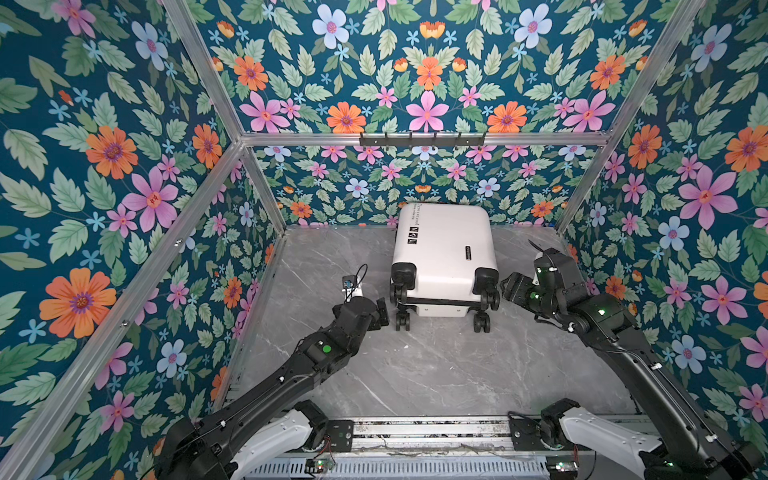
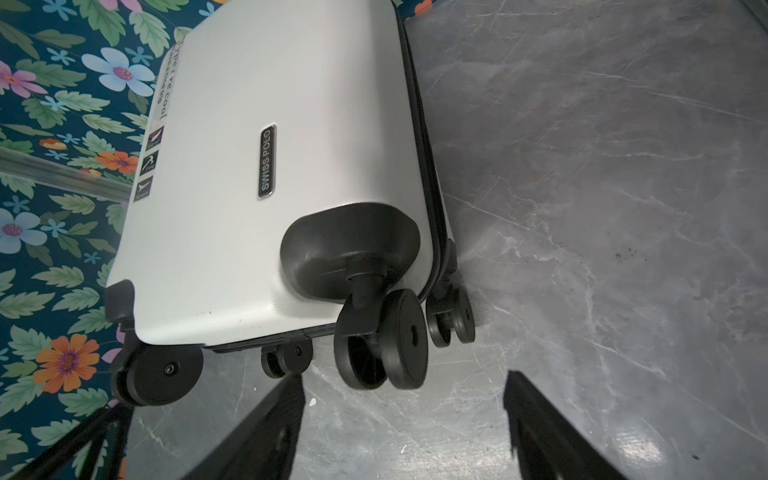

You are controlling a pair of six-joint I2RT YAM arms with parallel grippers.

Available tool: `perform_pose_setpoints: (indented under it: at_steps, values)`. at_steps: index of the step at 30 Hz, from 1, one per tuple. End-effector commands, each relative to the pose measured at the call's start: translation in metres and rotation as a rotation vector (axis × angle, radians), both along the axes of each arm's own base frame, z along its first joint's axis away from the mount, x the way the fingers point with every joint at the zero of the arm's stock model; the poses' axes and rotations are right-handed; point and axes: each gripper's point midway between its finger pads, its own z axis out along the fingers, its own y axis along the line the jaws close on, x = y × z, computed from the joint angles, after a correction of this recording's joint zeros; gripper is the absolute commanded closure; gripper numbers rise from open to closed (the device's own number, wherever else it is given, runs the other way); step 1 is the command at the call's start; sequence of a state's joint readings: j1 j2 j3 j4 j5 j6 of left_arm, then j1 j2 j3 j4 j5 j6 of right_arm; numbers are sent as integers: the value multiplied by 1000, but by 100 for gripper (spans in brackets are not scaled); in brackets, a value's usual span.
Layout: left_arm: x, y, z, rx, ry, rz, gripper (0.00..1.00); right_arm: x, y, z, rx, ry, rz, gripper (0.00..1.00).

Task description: Pack the luggage

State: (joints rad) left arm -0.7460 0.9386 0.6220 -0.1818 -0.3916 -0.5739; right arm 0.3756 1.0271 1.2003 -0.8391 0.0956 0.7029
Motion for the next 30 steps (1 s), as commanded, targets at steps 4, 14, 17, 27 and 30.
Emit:
perform_pose_setpoints:
  at_steps: [4, 14, 17, 27, 30]
  values:
    - [-9, -14, -16, -139, -83, -89, 19, 6, -8, -2, 41, 8, 17, 21]
    - [-13, -54, -36, -174, -246, -279, 37, 34, 18, -17, 120, 28, 117, 24]
    - [-3, -71, -37, -111, -292, -334, 40, 40, 24, -20, 131, 36, 138, 25]
    - [21, -86, -41, 23, -421, -355, 49, 41, 25, -27, 102, 73, 164, 25]
    - [25, -82, -45, 56, -443, -327, 49, 42, 26, -26, 108, 78, 168, 25]
